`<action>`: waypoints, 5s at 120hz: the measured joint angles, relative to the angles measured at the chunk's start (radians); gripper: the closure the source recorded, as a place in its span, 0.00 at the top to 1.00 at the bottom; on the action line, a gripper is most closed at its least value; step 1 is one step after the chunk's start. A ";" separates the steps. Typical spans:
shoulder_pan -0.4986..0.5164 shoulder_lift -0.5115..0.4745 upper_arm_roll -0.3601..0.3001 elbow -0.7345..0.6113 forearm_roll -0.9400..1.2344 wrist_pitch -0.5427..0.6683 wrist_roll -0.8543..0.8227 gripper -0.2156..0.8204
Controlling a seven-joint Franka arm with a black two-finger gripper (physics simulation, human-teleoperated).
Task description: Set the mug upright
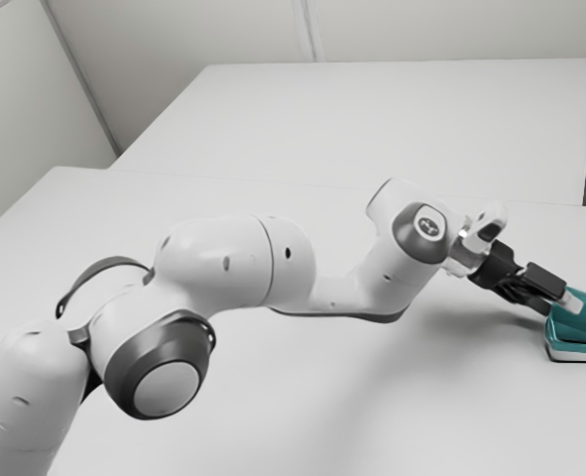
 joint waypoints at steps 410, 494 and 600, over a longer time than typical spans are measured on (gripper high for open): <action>0.435 -0.985 -0.043 -0.978 1.173 -0.274 -0.485 0.03; 0.487 -1.037 -0.041 -1.116 1.370 -0.255 -0.731 0.03; 0.522 -0.867 -0.040 -1.016 1.406 -0.177 -0.846 0.03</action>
